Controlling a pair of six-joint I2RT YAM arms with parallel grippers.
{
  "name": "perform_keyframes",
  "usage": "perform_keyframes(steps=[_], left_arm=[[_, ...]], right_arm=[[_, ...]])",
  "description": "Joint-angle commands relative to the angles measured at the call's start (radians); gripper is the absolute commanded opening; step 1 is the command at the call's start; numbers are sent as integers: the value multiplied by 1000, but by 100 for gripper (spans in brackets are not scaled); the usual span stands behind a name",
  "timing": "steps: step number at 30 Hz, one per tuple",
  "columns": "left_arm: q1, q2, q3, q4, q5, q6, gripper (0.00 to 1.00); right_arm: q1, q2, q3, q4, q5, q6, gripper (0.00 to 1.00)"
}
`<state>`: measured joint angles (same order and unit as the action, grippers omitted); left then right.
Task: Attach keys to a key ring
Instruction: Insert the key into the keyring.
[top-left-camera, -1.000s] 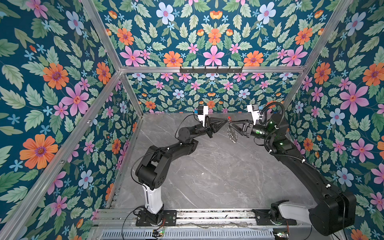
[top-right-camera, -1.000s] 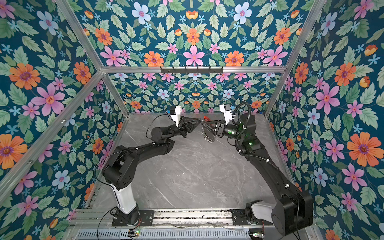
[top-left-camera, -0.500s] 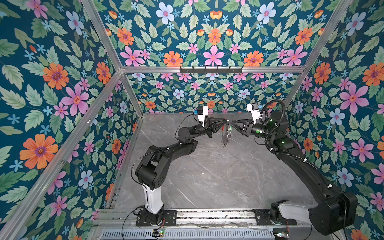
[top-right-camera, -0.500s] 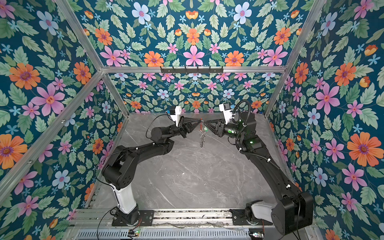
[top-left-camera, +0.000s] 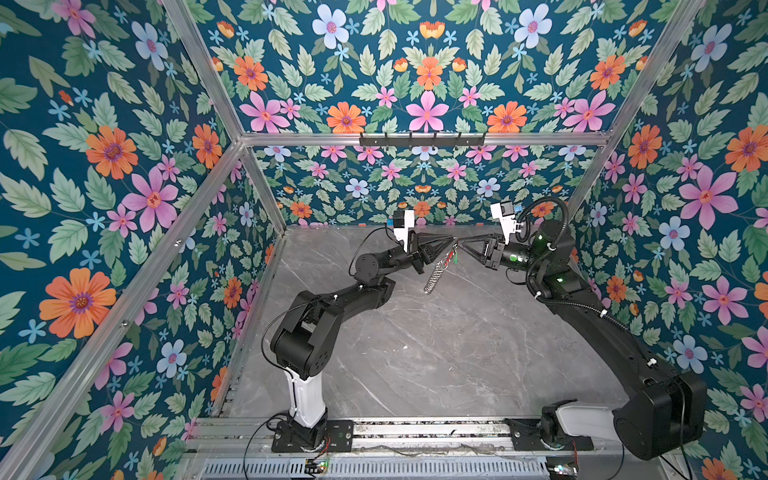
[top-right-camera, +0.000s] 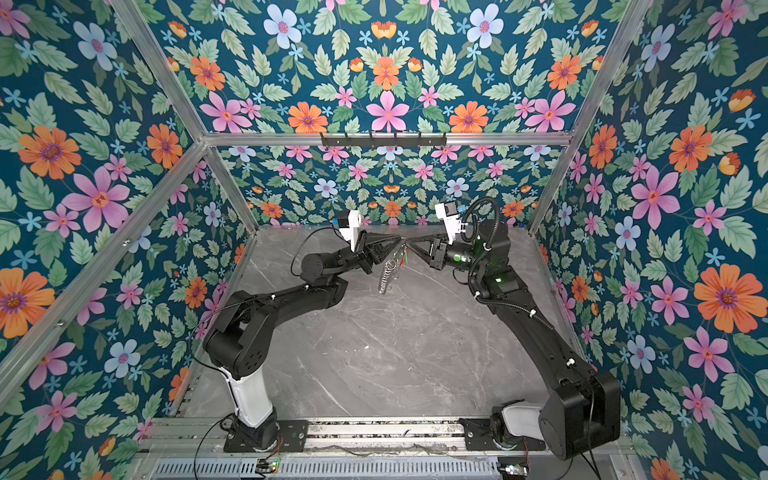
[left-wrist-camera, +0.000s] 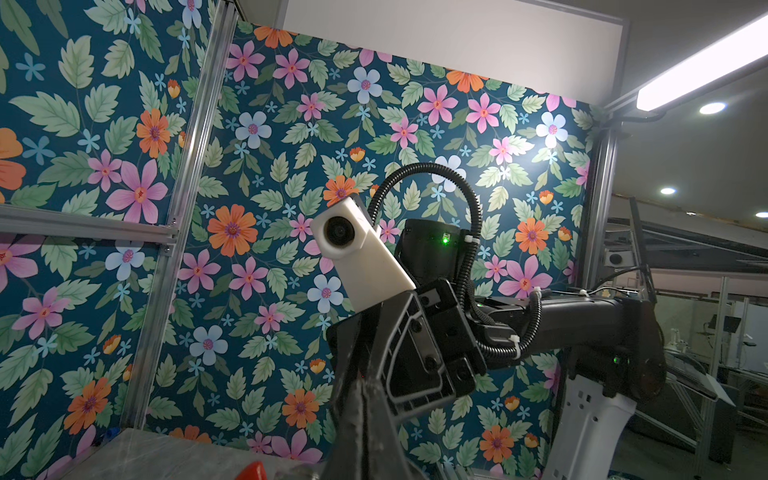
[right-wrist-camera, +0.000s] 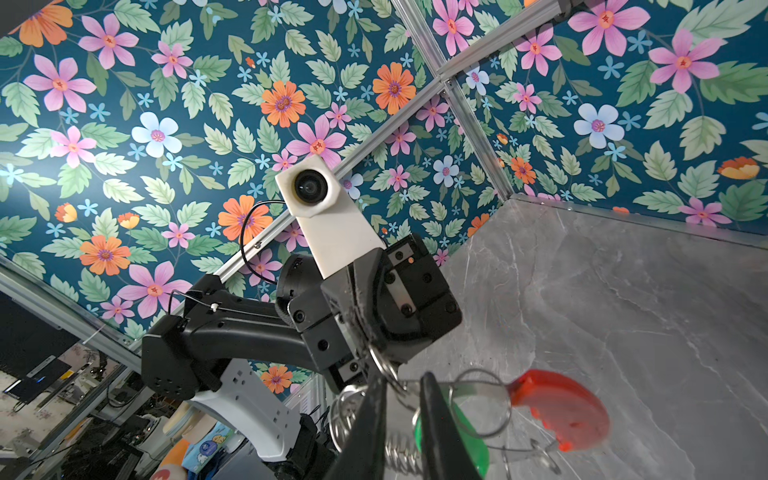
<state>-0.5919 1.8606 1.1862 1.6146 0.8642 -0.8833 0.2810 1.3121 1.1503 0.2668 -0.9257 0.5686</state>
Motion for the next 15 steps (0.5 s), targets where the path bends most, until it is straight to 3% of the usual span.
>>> perform_keyframes(steps=[1,8,15], left_arm=[[-3,2,8,56,22,-5,0],[-3,-3,3,57,25,-8,0],[1,-4,-10,56,27,11,0]], right_arm=[[8,9,9,32,-3,11,17],[10,17,16,38,2,15,14],[10,2,18,-5,19,-24,0]])
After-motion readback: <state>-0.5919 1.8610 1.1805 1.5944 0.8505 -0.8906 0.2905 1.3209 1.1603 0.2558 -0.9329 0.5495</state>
